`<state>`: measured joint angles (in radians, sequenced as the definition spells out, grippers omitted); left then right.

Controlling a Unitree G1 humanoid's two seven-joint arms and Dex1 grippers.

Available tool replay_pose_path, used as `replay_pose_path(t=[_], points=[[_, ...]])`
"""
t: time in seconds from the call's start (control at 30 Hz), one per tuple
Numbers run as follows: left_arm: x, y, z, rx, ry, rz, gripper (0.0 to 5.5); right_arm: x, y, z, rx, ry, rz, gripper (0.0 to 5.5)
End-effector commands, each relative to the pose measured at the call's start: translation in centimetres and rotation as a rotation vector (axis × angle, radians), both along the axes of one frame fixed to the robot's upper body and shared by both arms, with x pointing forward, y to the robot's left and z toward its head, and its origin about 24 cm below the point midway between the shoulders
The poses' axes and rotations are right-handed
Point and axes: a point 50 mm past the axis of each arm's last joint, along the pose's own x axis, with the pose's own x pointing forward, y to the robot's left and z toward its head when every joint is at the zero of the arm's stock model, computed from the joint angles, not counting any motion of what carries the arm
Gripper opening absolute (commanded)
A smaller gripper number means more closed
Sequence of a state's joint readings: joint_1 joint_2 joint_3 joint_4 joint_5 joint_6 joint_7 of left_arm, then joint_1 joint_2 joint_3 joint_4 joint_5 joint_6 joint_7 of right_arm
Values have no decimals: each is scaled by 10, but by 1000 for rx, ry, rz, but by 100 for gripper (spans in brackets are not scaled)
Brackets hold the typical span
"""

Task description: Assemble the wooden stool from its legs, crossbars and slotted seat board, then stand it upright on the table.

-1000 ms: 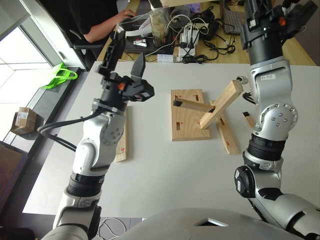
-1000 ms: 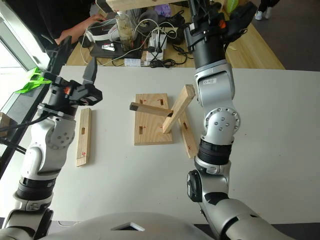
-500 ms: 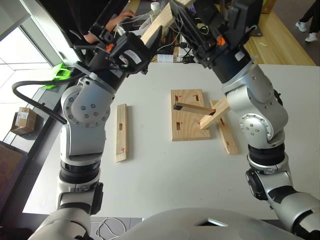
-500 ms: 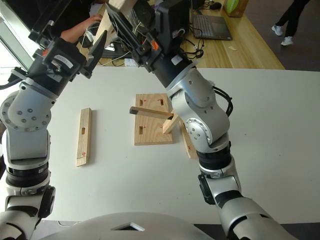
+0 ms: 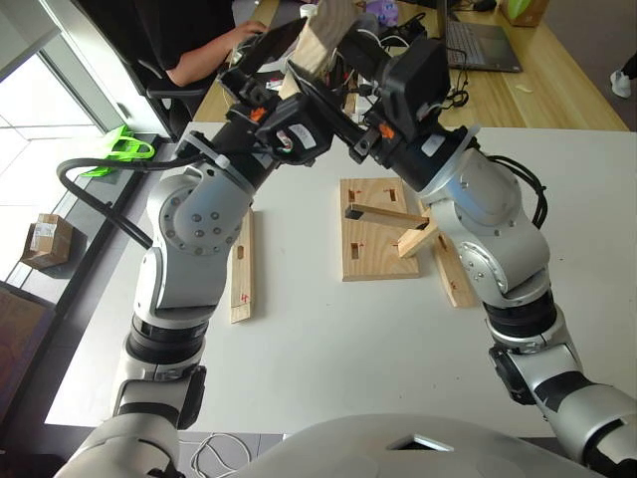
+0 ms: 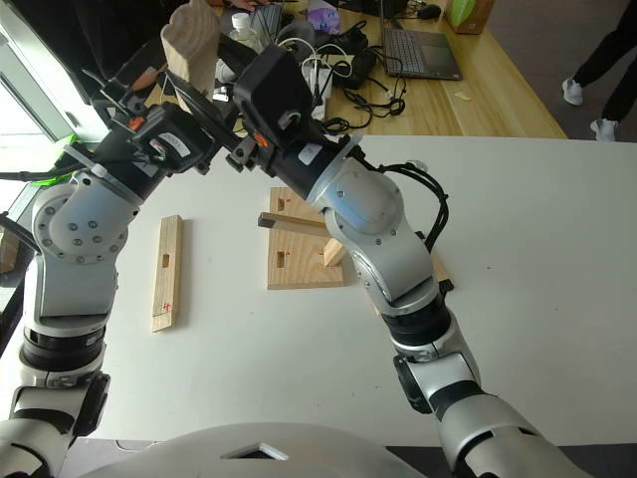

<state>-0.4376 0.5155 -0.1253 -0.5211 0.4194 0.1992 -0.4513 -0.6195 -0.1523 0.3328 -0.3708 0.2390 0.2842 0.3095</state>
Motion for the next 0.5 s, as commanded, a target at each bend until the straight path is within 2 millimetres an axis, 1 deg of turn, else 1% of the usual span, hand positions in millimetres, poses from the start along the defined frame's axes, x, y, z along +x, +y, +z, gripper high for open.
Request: replay_pose_path(t=[0.03, 0.1, 0.27, 0.37, 0.5], points=[[6, 17, -12, 59, 26, 82, 354, 3, -7, 2, 11, -2, -5, 200], [6, 19, -13, 78, 17, 88, 354, 5, -11, 3, 4, 0, -22, 200], [-3, 8, -9, 80, 11, 4, 354, 15, -17, 0, -60, -33, -121, 200], [-8, 10, -5, 41, 30, -24, 354, 22, -21, -2, -59, -33, -204, 200], [-17, 12, 0, -69, 89, -98, 354, 33, -32, -6, -28, -11, -328, 200]])
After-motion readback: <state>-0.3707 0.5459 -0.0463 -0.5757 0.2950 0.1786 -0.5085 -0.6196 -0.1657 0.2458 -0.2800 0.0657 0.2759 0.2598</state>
